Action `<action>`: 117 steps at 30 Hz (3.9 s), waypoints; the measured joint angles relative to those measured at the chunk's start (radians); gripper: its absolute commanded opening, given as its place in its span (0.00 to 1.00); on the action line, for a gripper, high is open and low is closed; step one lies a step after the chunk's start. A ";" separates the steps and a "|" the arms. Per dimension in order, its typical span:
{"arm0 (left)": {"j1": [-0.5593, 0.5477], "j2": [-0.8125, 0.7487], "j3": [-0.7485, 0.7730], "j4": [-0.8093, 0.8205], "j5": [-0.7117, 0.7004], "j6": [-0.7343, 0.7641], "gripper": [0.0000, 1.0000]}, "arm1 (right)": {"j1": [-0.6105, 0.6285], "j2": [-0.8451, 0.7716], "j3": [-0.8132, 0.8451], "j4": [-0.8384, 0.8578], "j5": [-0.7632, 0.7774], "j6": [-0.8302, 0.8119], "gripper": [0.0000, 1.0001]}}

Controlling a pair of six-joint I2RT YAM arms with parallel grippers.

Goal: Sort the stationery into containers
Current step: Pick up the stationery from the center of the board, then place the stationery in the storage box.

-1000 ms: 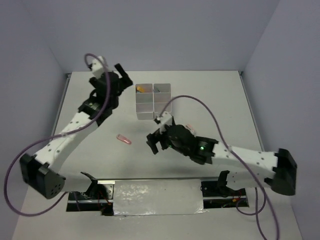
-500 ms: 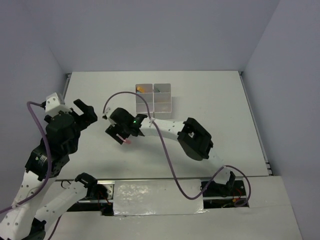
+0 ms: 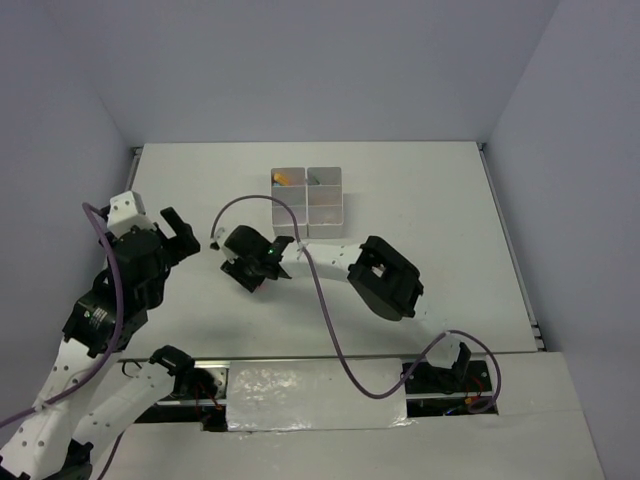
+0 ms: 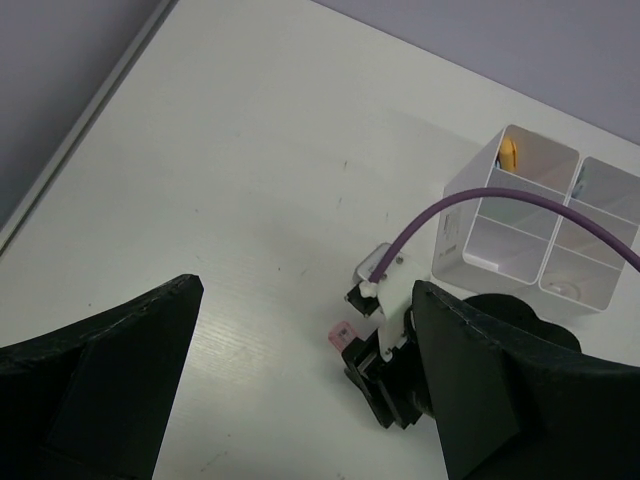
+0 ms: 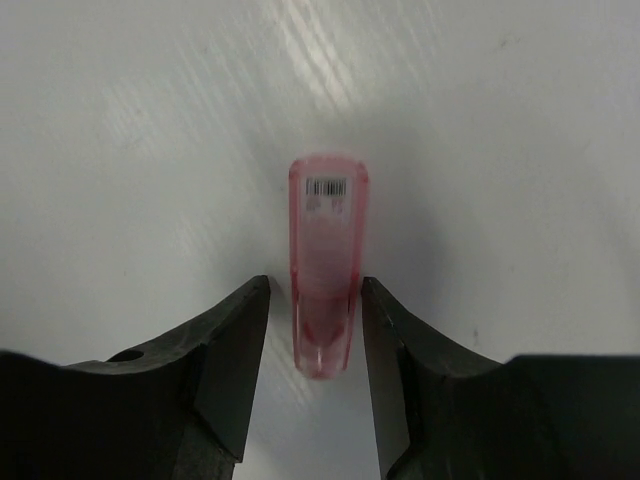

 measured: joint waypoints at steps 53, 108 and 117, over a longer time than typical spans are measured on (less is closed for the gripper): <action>0.000 0.096 -0.356 0.843 1.085 -0.288 0.82 | -0.007 -1.193 -0.985 0.480 0.001 0.235 0.08; -0.086 1.150 -0.123 1.657 0.367 0.319 0.14 | -0.149 -1.815 -0.901 -0.150 0.297 0.421 1.00; -0.083 1.153 -0.176 1.713 0.366 0.306 0.86 | -0.151 -1.815 -0.900 -0.149 0.227 0.345 1.00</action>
